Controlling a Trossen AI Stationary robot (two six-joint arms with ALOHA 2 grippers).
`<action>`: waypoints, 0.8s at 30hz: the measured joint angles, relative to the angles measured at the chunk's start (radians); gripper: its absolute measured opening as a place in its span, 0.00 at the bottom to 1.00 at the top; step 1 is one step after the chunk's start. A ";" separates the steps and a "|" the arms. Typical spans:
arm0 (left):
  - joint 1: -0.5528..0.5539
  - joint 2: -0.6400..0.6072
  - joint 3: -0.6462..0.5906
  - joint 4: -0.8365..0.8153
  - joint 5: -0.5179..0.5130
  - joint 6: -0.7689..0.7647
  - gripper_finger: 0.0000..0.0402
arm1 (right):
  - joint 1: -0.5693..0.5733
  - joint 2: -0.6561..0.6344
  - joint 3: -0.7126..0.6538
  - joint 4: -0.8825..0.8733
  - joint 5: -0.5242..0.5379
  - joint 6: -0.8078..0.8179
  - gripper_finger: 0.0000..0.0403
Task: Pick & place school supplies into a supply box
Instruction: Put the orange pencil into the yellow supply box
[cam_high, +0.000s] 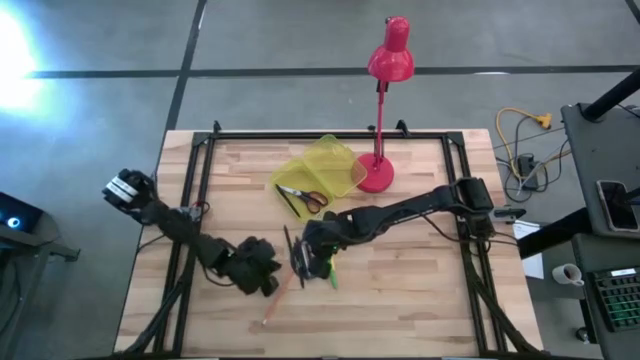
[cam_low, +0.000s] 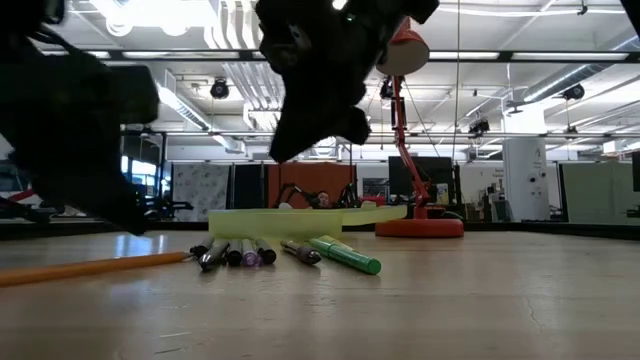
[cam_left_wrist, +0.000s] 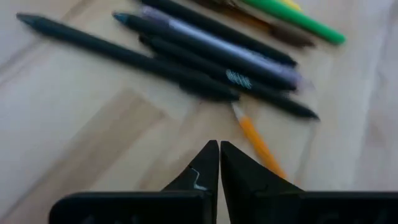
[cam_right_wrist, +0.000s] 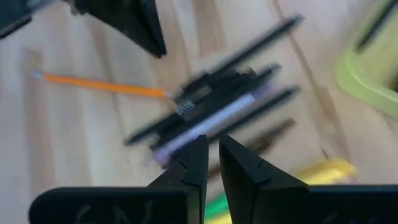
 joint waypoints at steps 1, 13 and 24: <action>0.015 0.012 0.004 -0.007 -0.003 0.001 0.00 | 0.008 -0.003 0.000 -0.017 0.025 0.005 0.08; 0.057 0.234 0.120 0.135 -0.010 0.039 0.00 | 0.079 -0.016 -0.001 -0.096 0.153 0.134 0.08; 0.032 0.305 0.220 0.223 0.325 0.161 0.00 | 0.086 -0.016 -0.005 -0.095 0.146 0.182 0.08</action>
